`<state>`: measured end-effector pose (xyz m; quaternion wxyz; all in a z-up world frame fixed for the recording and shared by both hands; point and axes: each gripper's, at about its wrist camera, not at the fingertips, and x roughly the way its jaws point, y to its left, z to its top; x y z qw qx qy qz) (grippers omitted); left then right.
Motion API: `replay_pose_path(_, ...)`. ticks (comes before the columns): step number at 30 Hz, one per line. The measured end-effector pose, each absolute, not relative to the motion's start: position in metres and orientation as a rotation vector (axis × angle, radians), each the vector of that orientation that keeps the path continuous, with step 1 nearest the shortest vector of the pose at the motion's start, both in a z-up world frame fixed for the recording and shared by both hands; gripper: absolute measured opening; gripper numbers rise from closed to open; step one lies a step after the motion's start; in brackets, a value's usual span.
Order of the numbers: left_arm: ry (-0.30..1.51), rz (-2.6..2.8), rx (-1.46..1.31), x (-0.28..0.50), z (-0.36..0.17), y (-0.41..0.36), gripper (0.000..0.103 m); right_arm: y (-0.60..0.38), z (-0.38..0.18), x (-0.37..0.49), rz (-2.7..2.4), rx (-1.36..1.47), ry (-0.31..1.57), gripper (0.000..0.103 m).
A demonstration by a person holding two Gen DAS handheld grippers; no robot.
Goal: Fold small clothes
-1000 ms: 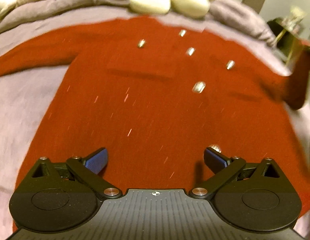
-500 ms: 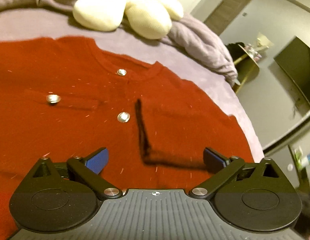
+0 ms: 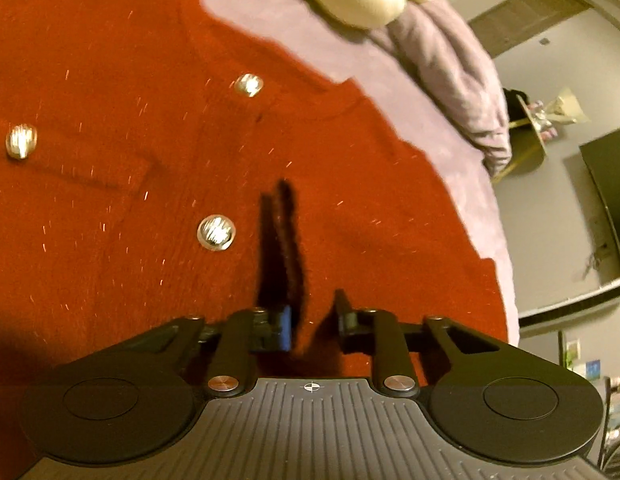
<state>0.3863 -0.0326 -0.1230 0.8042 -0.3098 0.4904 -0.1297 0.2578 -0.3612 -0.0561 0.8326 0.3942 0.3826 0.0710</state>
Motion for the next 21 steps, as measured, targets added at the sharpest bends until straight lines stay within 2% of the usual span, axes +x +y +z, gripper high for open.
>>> replay_pose_path(8, 0.837, -0.303, -0.506, 0.373, -0.055, 0.017, 0.018, -0.36, -0.046, 0.289, 0.176, 0.924, 0.773, 0.045)
replay_pose_path(13, 0.779, -0.102, -0.315, 0.369, -0.061, 0.059, 0.018, -0.348, -0.066, 0.311, 0.13, 0.92, 0.821, 0.045)
replay_pose_path(16, 0.813, -0.041, -0.345, 0.368, -0.086, 0.084, 0.025, -0.342, -0.074, 0.318, 0.102, 0.922, 0.827, 0.045)
replay_pose_path(18, 0.837, -0.055, -0.445, 0.366, -0.102, 0.094, 0.043, -0.34, -0.079, 0.322, 0.085, 0.942, 0.82, 0.045)
replay_pose_path(20, 0.847, -0.089, -0.541, 0.368, -0.115, 0.098, 0.044, -0.339, -0.084, 0.325, 0.072, 0.978, 0.806, 0.045)
replay_pose_path(21, 0.846, -0.095, -0.573, 0.368, -0.117, 0.099, 0.041, -0.339, -0.087, 0.326, 0.062, 0.994, 0.802, 0.045)
